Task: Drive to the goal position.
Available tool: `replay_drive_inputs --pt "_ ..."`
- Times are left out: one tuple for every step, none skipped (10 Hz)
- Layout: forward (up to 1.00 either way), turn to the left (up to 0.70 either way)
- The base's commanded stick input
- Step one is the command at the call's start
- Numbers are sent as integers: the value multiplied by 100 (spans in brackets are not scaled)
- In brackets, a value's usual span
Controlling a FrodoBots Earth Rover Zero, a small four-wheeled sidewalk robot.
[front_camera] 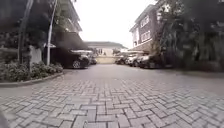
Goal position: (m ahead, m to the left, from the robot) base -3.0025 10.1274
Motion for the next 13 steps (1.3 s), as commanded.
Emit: replay_drive_inputs --pt "0 70" --pt "0 70" --pt "0 70" --pt "0 70" --pt "0 70" --pt "0 70" --pt "0 70" --pt "0 70" --pt "0 70" --pt "0 70" --pt "0 70" --pt "0 70" --pt "0 70"
